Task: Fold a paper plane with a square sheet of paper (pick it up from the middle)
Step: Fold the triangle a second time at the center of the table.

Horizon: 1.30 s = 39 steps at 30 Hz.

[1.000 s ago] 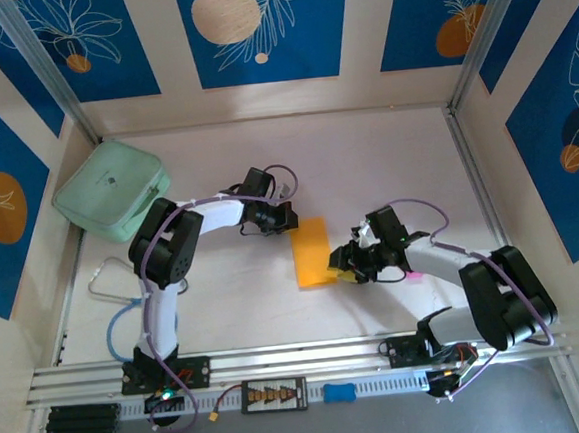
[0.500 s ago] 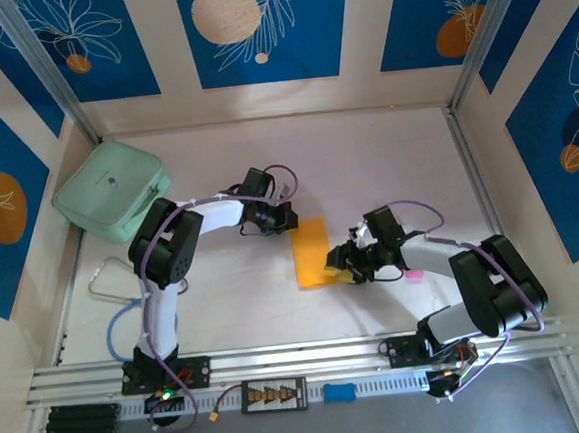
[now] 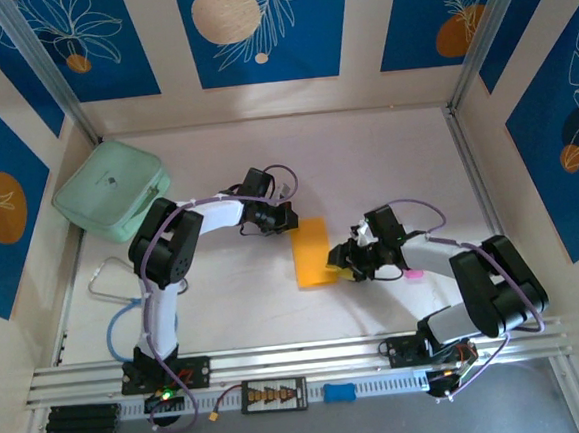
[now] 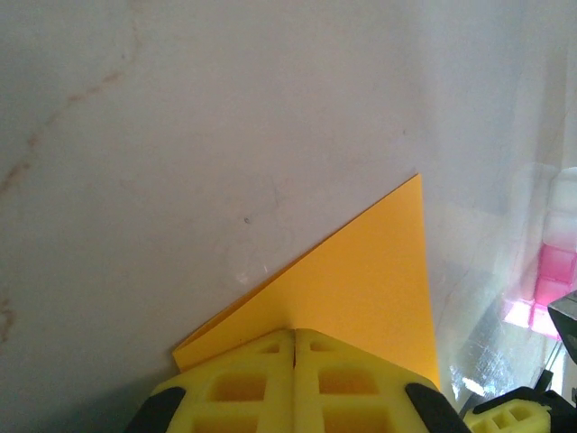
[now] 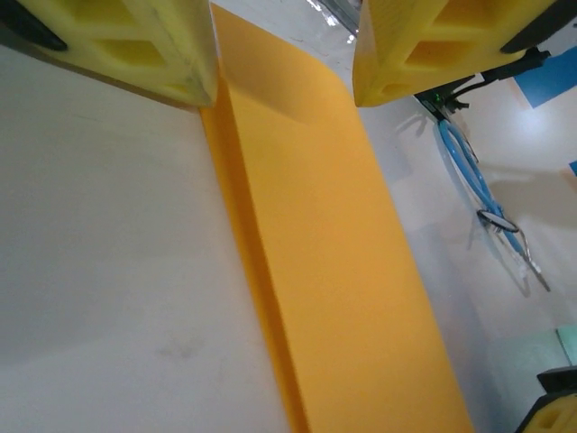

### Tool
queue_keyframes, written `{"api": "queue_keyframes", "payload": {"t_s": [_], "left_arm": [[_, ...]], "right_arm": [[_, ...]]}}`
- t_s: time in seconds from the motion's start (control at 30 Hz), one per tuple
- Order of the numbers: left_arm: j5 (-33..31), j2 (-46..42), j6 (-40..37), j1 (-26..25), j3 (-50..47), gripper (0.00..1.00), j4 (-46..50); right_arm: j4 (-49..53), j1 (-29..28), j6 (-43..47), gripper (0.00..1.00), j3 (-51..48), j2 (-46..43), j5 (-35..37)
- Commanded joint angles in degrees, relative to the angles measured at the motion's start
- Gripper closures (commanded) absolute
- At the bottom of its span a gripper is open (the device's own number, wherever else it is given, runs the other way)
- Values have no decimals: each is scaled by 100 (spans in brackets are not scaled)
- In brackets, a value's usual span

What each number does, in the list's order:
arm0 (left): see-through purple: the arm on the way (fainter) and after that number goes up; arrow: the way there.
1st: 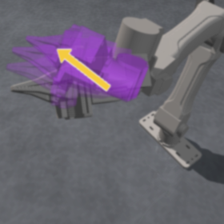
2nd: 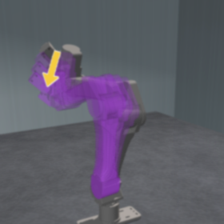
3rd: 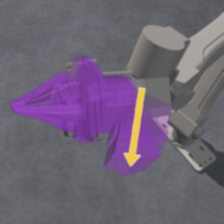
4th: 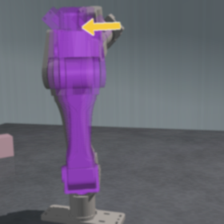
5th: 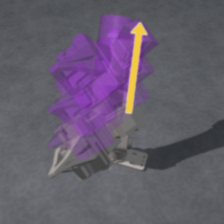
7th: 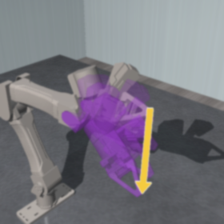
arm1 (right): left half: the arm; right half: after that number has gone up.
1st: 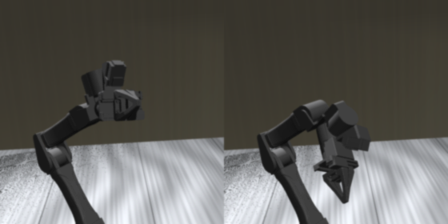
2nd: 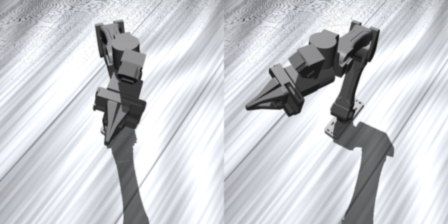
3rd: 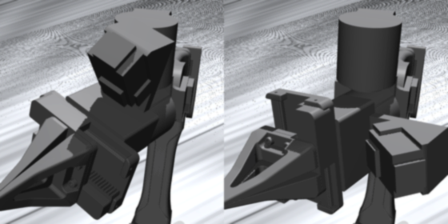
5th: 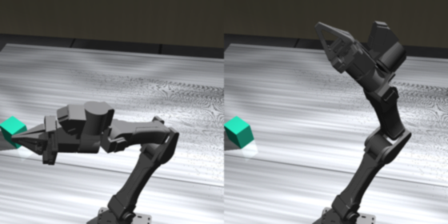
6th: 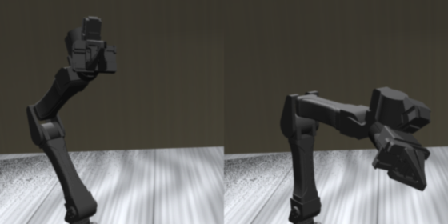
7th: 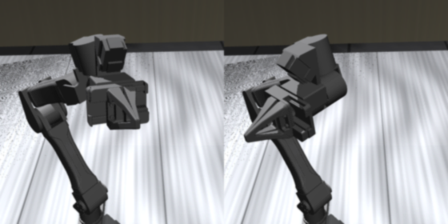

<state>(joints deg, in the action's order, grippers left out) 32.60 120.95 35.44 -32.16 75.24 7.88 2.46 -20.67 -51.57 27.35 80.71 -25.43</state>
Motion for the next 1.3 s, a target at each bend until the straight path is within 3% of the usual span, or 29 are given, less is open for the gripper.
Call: {"api": "queue_keyframes", "payload": {"t_s": [0.0, 0.63, 0.97, 1.27], "left_arm": [[-98, 250, -116, -16, -142, 95, 292], [206, 302, -195, -13, 288, 94, 422], [310, 246, -152, -19, 398, 91, 418], [312, -26, -119, -47, 323, 76, 427]], "right_arm": [[-381, -48, -112, 57, 6, 3, -277], [-1042, 386, 194, 59, 329, 798, -1025], [-1237, 508, 276, 70, 354, 1186, -1150], [-1228, 526, 245, 85, 375, 1285, -1032]]}}
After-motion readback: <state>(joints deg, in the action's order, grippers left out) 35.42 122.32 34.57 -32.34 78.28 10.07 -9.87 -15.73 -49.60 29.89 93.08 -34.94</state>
